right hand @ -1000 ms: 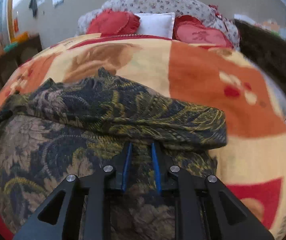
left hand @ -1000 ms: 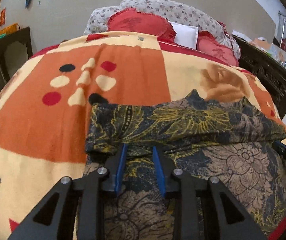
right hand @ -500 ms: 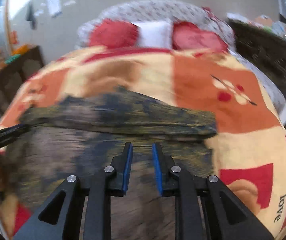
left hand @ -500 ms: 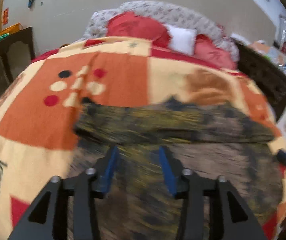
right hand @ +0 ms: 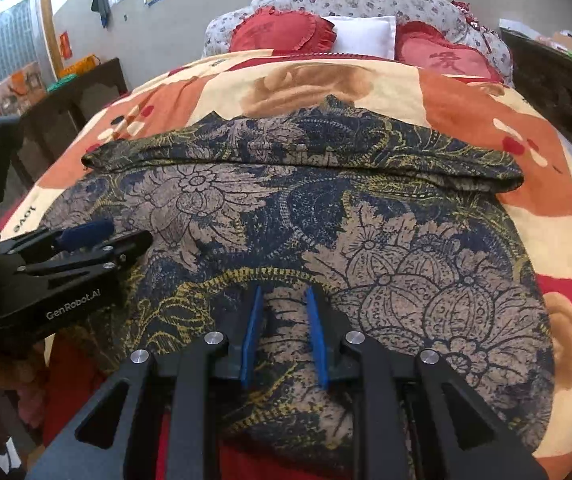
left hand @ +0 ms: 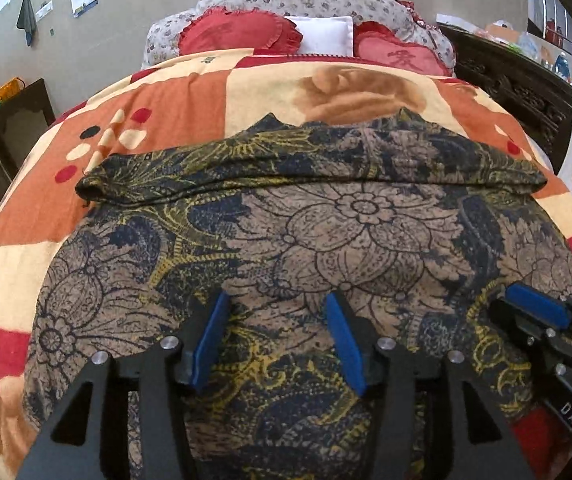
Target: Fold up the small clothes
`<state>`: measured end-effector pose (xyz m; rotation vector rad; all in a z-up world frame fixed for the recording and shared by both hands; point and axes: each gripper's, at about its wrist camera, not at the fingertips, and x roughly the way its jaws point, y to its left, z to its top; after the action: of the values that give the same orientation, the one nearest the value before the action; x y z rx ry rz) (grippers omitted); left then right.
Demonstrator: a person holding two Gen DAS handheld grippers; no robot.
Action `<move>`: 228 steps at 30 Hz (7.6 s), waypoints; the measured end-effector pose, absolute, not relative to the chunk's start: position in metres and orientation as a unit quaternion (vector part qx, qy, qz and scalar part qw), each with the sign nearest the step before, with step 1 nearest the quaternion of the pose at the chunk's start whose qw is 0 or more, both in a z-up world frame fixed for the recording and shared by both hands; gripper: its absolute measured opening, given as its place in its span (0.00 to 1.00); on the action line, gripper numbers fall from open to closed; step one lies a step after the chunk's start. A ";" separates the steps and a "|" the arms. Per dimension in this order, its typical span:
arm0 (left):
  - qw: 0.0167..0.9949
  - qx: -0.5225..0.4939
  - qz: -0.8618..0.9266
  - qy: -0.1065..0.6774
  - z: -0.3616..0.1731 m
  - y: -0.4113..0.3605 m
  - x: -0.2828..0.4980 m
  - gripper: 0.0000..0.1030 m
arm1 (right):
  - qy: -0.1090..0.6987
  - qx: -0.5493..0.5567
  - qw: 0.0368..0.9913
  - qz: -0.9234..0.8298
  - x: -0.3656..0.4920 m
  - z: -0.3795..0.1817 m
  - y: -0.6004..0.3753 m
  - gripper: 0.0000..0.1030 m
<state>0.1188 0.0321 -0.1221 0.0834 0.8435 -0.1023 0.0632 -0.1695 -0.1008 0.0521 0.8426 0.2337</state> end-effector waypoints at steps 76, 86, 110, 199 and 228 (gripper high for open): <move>0.798 -0.400 -0.171 0.416 -0.122 0.210 0.043 0.81 | 0.405 0.007 0.913 0.058 0.121 -0.103 -0.166 0.35; 0.828 -0.402 -0.151 0.359 -0.095 0.203 0.045 0.74 | 0.403 0.012 0.913 0.061 0.117 -0.103 -0.164 0.35; 0.799 -0.419 -0.172 0.395 -0.124 0.206 0.079 0.72 | 0.403 0.023 0.912 0.066 0.118 -0.103 -0.167 0.36; 0.887 -0.001 -0.290 0.358 -0.055 -0.140 0.064 0.14 | 0.569 -0.049 0.801 0.179 0.274 -0.035 -0.239 0.09; 0.908 -0.027 -0.241 0.341 -0.052 -0.062 0.042 0.43 | 0.428 0.089 0.885 0.161 0.137 0.002 -0.354 0.20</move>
<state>0.0417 -0.0620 -0.0522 -0.0556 0.7042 -0.4981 0.1366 -0.3542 0.0020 0.1842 0.8907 0.3354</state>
